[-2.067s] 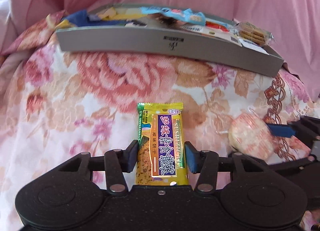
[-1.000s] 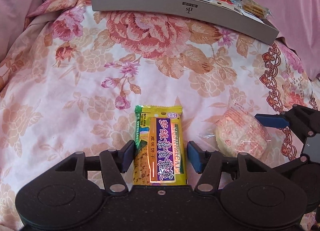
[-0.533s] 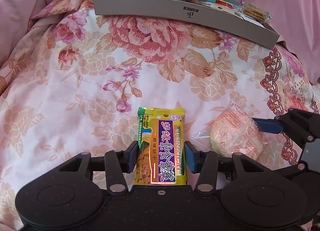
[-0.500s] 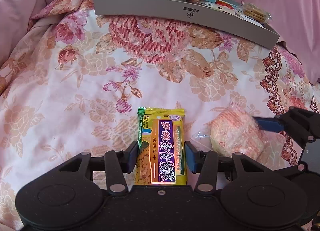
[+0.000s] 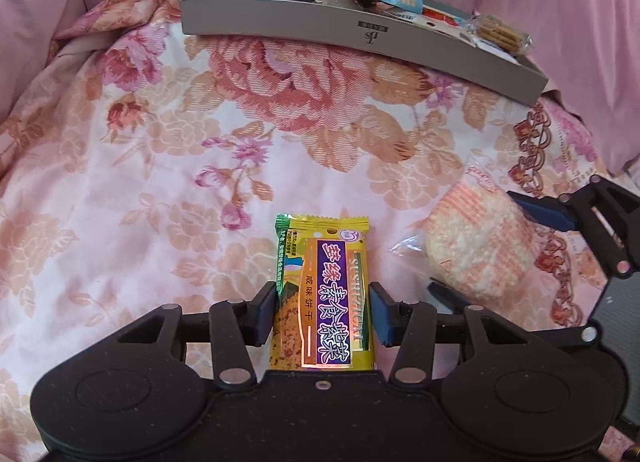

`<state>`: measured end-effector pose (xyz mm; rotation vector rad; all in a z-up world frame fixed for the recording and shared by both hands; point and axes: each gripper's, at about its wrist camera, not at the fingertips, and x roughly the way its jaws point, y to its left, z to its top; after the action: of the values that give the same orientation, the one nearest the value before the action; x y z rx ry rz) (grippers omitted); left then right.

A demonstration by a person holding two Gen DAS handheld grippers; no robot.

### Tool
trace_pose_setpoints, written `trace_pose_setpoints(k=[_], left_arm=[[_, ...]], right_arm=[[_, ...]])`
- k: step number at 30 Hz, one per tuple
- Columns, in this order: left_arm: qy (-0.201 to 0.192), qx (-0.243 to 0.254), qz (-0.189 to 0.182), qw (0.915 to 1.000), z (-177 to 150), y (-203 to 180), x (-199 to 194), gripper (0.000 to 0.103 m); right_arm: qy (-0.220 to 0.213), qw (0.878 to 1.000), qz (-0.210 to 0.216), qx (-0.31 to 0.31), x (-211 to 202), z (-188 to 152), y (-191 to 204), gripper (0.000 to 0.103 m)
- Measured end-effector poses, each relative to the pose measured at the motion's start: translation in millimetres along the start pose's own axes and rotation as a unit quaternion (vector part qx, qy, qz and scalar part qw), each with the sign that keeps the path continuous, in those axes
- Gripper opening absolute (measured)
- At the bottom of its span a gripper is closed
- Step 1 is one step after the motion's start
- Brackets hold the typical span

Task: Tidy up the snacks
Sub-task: 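Carry the yellow bar and large round biscuit over the grey tray with both tools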

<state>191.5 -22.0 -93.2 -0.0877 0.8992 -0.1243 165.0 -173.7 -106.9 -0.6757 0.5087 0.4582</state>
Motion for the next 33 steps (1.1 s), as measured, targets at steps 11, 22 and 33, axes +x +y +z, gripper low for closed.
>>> trace_pose_setpoints(k=[11, 22, 33], left_arm=[[-0.038, -0.021, -0.005, 0.9991, 4.5, 3.0, -8.9, 0.05], [-0.111, -0.044, 0.002, 0.9928, 17.8, 6.7, -29.1, 0.05], [-0.183, -0.067, 0.01, 0.9808, 62.6, 10.8, -55.6, 0.05]], right_arm=[[-0.025, 0.999, -0.029, 0.005, -4.5, 1.3, -4.2, 0.077], [-0.096, 0.993, -0.053, 0.041, -22.2, 8.8, -20.1, 0.078], [-0.154, 0.981, -0.091, 0.073, -24.4, 16.0, -39.8, 0.078]])
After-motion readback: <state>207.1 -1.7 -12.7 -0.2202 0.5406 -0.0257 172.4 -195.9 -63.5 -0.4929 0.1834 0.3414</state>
